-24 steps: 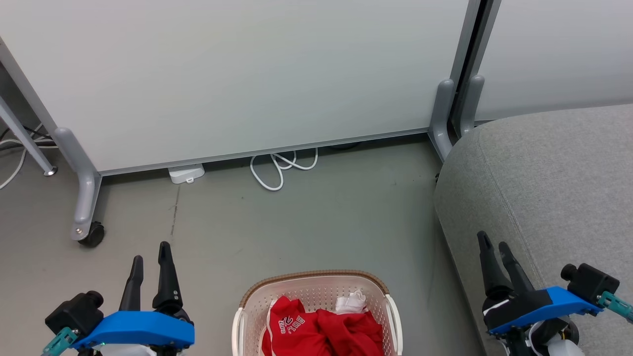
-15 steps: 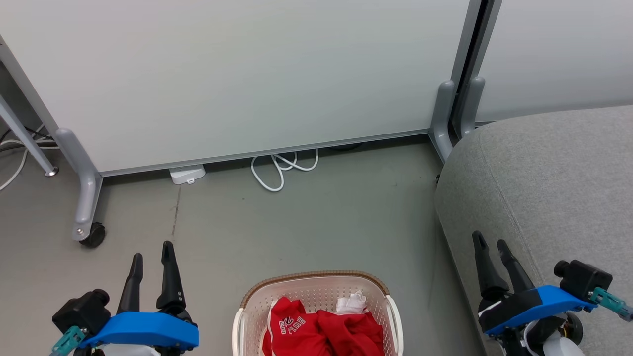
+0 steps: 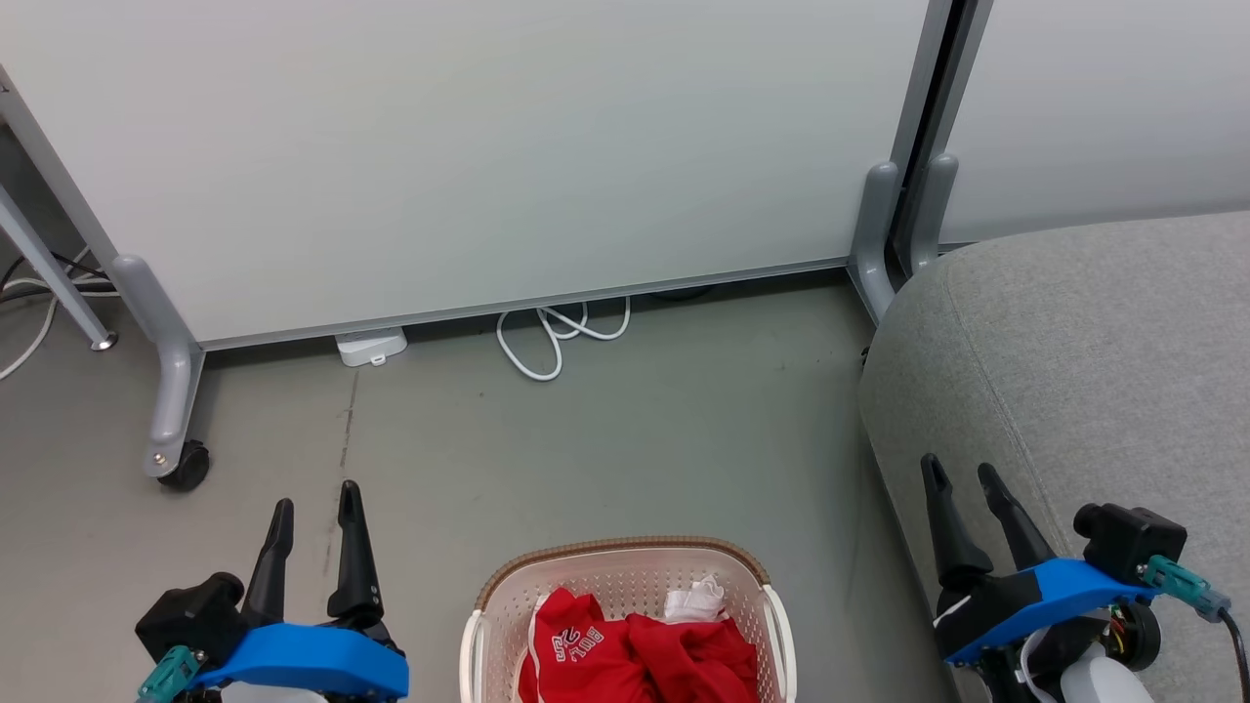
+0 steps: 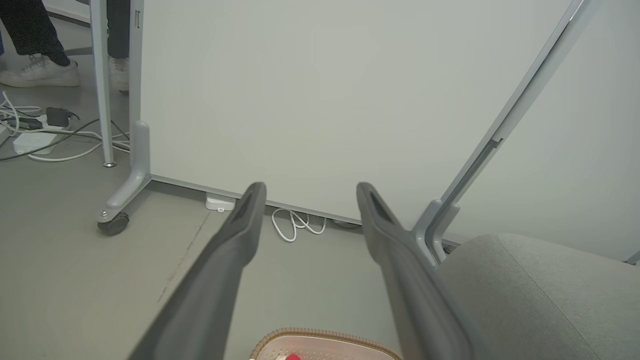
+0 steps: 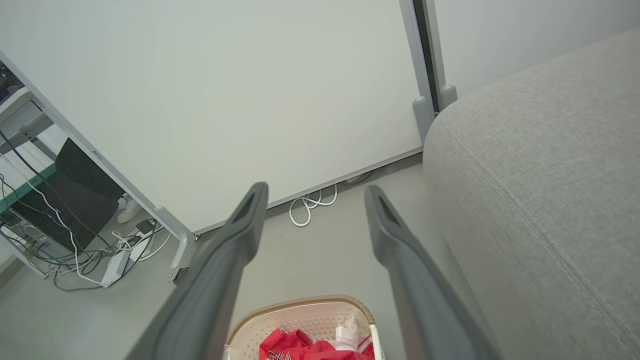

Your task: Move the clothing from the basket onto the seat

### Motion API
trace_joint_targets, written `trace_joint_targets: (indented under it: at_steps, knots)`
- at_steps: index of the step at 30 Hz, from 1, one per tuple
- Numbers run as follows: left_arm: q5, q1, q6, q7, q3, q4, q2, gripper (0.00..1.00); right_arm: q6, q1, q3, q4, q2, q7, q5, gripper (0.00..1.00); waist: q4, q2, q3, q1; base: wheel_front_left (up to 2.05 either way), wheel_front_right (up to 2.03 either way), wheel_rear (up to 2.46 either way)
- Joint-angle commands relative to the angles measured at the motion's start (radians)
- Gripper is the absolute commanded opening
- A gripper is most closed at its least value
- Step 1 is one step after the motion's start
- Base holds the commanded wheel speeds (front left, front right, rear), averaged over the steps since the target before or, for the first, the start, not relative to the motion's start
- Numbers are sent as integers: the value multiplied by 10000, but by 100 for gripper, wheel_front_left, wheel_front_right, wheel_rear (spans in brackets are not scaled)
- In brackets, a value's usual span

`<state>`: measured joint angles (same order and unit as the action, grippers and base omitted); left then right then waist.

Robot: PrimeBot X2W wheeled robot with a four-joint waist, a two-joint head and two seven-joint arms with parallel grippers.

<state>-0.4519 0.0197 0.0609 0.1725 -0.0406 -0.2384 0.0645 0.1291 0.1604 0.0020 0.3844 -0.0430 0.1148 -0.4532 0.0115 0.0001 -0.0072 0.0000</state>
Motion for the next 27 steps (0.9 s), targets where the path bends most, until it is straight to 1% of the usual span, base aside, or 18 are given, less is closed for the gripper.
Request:
trace_joint_targets:
  at_steps: [1, 9, 15, 27]
  knots:
    - [216, -14, 4, 101, -5, 34, 56, 100, 18, 170, 28, -11, -84, 54, 262, 100, 0, -1, -3, 0, 0, 0, 0]
    - [782, -20, -13, 286, -92, -54, 24, 100, 20, 233, 39, 49, -89, 165, 1002, 100, 12, -1, -21, 0, 0, 0, 0]
    - [965, -78, 64, 414, -80, -21, -24, 100, 21, 254, 80, 91, -92, 263, 1504, 100, 25, -1, -33, 0, 0, 0, 0]
    - [1695, -96, -10, 648, -144, -77, -53, 100, 23, 293, 171, 148, -95, 453, 2426, 100, 12, -1, -22, 0, 0, 0, 0]
